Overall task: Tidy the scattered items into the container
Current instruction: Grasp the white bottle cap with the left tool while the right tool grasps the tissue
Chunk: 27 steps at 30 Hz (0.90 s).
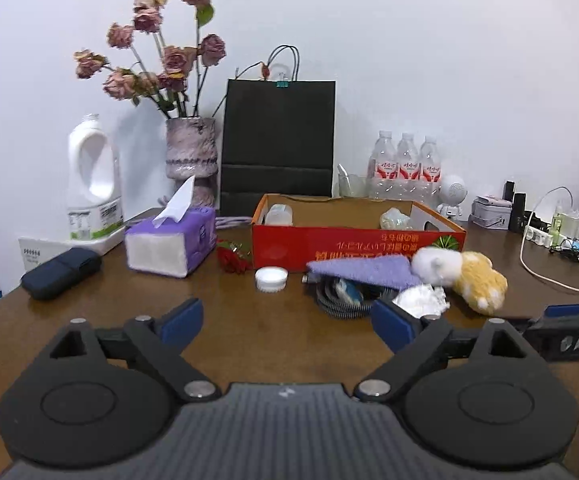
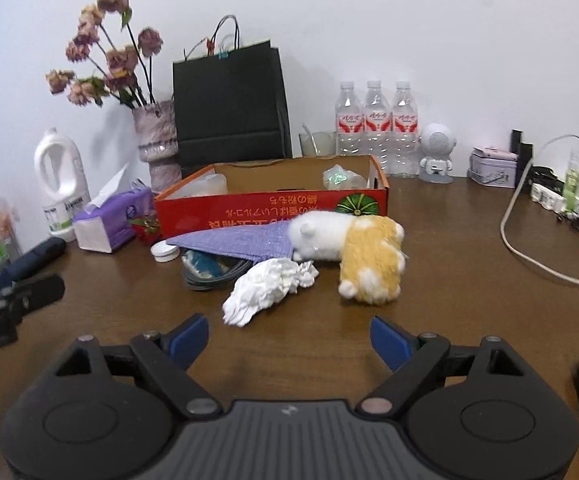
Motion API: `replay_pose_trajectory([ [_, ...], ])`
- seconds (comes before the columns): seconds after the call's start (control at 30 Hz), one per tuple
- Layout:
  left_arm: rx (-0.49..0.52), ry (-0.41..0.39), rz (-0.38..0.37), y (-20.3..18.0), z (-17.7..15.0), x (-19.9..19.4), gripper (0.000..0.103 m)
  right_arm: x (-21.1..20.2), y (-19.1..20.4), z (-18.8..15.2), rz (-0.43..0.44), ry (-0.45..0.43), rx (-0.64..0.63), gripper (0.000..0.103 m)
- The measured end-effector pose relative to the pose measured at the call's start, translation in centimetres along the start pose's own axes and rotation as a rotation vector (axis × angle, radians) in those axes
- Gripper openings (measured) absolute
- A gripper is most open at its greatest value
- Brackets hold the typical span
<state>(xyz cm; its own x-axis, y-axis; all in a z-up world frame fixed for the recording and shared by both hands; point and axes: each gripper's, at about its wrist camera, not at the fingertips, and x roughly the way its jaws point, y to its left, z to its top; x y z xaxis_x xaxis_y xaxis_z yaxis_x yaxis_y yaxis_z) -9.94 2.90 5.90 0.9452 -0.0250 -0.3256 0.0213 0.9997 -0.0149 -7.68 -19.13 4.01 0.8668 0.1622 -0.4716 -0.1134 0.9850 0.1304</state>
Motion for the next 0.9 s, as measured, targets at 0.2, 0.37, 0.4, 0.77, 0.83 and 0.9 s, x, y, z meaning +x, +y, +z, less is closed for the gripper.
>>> replay_pose_trajectory([
  [0.2, -0.023, 0.028, -0.009, 0.7, -1.8, -3.2, 0.097, -3.9, -0.1, -2.4, -0.013, -0.052, 0.009, 0.088],
  [0.37, -0.012, 0.035, -0.041, 0.8, -2.0, -2.3, 0.097, -3.3, -0.1, -2.4, 0.002, -0.046, 0.004, 0.088],
  [0.4, -0.013, 0.042, -0.055, 0.9, -1.7, -1.7, 0.097, -2.9, 0.0, -2.1, 0.015, -0.044, -0.007, 0.088],
  [0.77, 0.072, 0.137, -0.086, 4.8, 4.9, 14.1, 0.068, 7.2, 2.5, 4.1, 0.111, 0.043, -0.132, 0.077],
  [0.83, 0.048, 0.165, -0.119, 5.5, 5.4, 16.9, 0.066, 8.8, 2.9, 4.9, 0.099, 0.048, -0.165, 0.076],
  [0.9, 0.034, 0.194, -0.167, 5.6, 5.6, 19.1, 0.067, 10.1, 3.0, 5.3, 0.102, 0.053, -0.173, 0.076],
])
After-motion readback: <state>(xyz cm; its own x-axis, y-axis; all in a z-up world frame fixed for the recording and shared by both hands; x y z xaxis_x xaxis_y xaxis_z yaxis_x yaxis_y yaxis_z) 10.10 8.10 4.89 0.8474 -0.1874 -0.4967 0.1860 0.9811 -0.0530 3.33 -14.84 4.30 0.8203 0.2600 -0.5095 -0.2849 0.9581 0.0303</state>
